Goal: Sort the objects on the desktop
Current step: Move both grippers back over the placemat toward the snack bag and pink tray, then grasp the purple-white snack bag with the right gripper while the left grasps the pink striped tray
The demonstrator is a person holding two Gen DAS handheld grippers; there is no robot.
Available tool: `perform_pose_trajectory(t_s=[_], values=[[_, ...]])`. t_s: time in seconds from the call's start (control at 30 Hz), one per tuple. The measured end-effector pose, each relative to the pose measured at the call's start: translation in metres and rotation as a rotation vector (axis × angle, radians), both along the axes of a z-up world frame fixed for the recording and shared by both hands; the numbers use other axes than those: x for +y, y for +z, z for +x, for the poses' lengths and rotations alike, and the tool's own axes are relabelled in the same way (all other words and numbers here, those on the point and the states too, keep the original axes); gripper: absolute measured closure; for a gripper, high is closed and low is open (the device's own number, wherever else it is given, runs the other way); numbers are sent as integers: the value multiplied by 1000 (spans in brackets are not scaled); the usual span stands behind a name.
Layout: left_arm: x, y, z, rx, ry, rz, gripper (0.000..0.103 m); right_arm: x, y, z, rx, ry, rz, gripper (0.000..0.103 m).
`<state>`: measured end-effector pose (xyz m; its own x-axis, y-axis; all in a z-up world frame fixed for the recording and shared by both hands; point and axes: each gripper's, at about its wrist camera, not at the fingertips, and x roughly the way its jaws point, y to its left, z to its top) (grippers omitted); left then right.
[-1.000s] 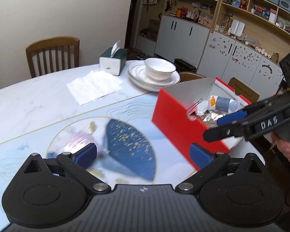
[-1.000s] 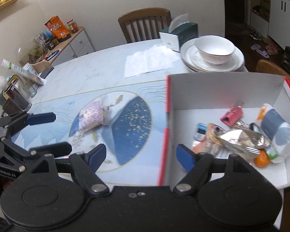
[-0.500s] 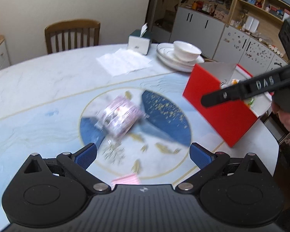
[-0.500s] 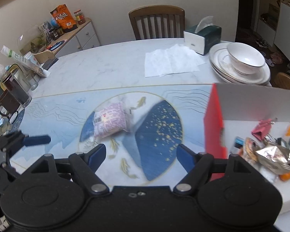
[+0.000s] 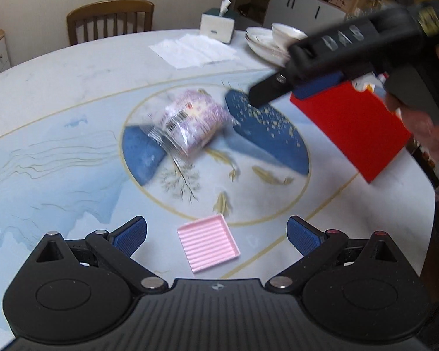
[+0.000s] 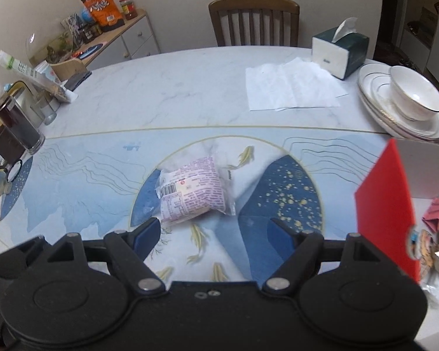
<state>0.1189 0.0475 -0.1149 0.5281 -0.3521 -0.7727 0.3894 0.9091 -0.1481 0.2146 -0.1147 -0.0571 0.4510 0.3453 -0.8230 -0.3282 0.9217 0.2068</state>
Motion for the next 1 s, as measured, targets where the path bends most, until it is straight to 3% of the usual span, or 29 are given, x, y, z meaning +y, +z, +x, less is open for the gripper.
perform_pose_trajectory(t_s=[0.23,0.53,0.83,1.0], values=[[-5,-15,4,-15,-35,58,1,16,-15,16,21,30,-26,23],[-5,-19,15,-60,-273,114,1,32,-31,37,47,53,-48,23],[3,-22,19,-75,-407,140,2,53,-40,52,49,81,-59,23],[5,-27,21,-72,-419,151,13,65,-47,61,52,104,-85,23]])
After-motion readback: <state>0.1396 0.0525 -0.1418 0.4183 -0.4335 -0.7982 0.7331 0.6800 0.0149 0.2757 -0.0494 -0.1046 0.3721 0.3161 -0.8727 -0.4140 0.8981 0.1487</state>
